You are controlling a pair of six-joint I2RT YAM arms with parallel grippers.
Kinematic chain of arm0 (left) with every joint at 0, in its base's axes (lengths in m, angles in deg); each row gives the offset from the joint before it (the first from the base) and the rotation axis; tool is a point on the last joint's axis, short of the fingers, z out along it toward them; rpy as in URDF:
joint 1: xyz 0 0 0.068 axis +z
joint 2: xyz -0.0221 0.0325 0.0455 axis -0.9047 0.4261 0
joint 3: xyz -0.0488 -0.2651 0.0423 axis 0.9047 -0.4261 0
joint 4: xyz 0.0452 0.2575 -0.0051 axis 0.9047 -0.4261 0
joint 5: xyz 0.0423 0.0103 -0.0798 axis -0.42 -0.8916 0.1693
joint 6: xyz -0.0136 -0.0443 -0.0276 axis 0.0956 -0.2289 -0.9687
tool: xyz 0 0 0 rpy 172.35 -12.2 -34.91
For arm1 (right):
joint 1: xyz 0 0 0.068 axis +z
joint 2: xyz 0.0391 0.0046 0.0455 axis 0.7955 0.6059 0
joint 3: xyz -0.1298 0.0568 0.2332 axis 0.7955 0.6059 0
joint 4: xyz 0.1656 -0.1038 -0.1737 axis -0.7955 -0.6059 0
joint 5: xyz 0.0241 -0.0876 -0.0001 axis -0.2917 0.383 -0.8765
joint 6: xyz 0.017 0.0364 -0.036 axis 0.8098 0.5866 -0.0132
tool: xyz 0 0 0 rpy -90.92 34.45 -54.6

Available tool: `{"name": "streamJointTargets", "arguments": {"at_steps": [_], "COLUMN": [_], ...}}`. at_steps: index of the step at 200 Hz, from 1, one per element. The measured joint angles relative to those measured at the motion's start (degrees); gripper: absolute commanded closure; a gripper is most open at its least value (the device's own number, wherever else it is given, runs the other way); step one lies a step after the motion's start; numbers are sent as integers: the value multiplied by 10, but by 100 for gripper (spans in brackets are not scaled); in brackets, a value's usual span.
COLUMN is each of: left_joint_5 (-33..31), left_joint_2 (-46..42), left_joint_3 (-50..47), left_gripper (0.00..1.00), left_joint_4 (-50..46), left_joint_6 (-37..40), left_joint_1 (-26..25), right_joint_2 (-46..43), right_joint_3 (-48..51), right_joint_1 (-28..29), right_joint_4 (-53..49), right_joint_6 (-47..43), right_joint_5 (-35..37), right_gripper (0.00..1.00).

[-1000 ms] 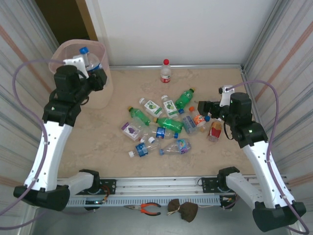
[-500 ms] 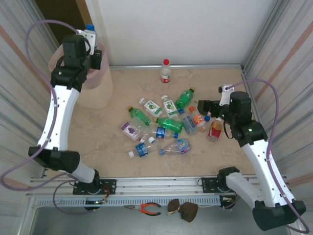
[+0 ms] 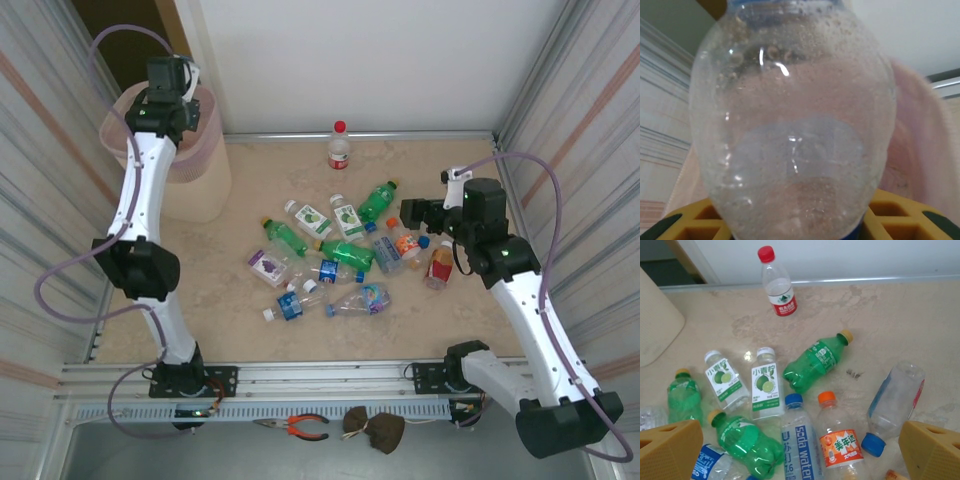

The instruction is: Put the plastic bottles in the bin

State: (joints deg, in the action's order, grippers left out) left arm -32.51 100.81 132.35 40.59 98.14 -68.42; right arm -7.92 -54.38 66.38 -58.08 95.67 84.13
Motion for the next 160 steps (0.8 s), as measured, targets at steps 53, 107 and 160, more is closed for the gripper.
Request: {"name": "streamJointTargets", "arguments": {"at_steps": [53, 107, 160], "left_joint_5": [19, 57, 90], "left_joint_2": [74, 180, 211], "left_joint_3": [47, 145, 150], "left_gripper": [55, 55, 52], "left_joint_4": [-52, -134, -175], "left_joint_6": [-18, -58, -85], "left_joint_1": [40, 68, 94], "right_joint_2": [3, 8, 8], "right_joint_3": [0, 0, 0], "right_joint_1": [3, 3, 3], "right_joint_4": [0, 0, -1], "right_joint_6": [0, 0, 0], "right_joint_5": [0, 0, 2], "right_gripper": [1, 1, 1]}}
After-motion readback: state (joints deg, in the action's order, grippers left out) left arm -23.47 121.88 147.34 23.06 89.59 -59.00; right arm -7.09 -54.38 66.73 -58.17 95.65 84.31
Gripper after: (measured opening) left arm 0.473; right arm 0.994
